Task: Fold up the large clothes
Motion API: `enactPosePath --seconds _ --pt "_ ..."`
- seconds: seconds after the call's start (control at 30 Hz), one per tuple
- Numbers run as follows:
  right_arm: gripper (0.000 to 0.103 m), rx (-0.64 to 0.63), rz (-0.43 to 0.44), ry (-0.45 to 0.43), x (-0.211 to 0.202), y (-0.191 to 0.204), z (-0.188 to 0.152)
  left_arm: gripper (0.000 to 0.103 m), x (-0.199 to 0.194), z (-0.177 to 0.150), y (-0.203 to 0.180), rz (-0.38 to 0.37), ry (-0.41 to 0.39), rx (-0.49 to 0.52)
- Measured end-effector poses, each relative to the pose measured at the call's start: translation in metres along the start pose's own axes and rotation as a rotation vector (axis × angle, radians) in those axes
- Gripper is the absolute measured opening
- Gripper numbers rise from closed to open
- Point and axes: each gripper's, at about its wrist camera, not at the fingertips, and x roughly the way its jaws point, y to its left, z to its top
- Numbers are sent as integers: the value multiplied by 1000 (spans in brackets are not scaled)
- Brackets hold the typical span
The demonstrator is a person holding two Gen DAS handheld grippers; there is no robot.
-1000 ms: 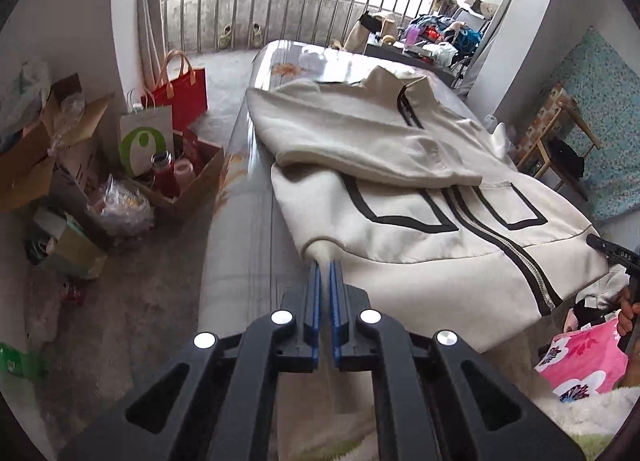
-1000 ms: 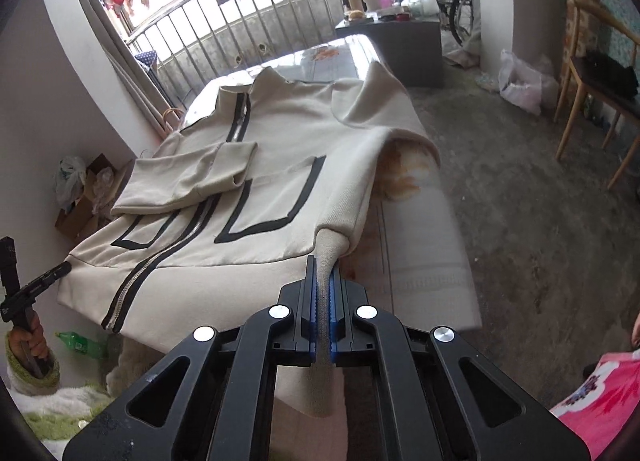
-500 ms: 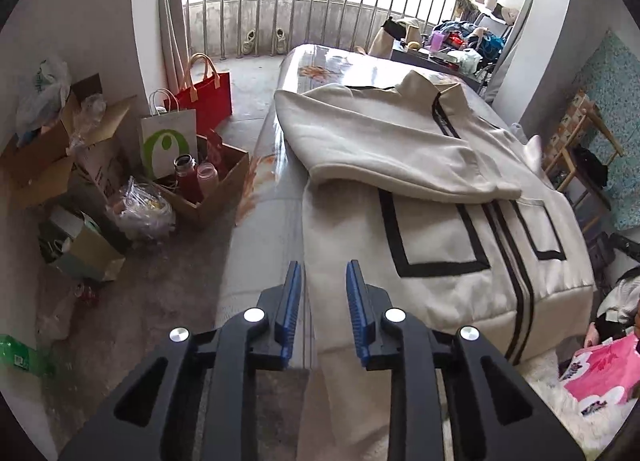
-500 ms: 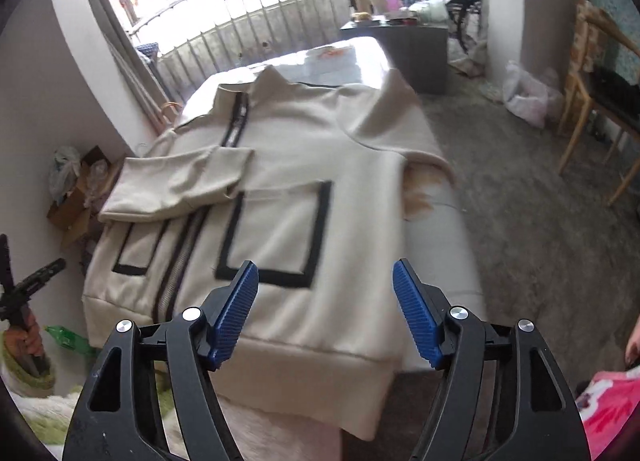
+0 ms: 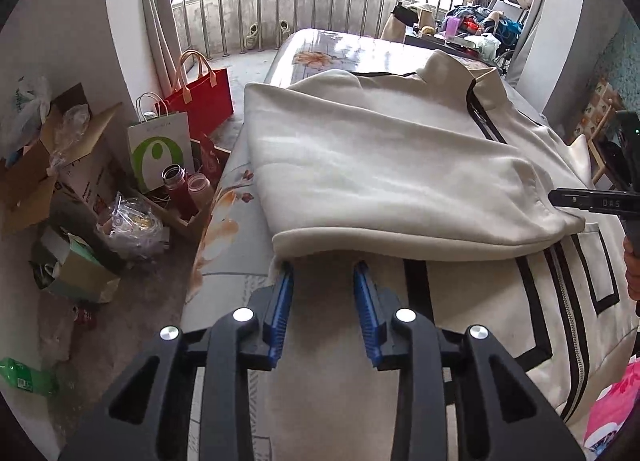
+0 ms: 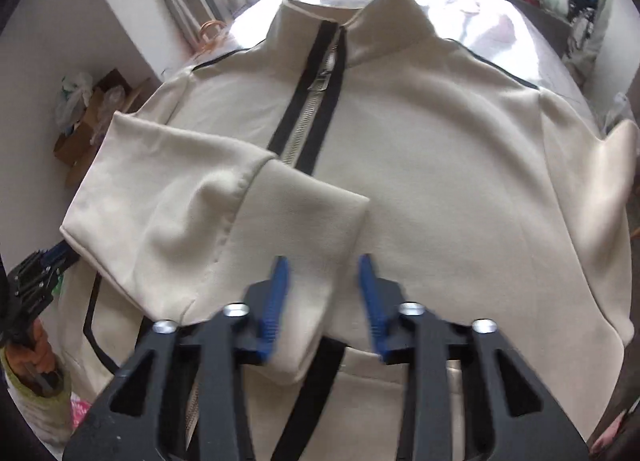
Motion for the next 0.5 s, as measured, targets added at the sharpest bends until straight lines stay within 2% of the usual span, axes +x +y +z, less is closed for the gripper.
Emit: enactPosePath --seconds 0.03,0.13,0.27,0.37,0.43,0.5 --pt "3 -19 -32 -6 0 5 1 30 0 0 1 -5 -3 3" --pt "2 -54 -19 -56 -14 17 15 30 0 -1 0 -17 -14 24" --pt "2 3 23 -264 -69 9 58 30 5 -3 -4 27 3 57" --pt "2 72 -18 -375 -101 -14 72 30 11 -4 -1 31 24 40" --pt "2 127 -33 -374 -104 -35 68 30 11 -3 1 26 23 27" --pt "2 175 -46 -329 -92 -53 57 30 11 -2 3 23 21 17"
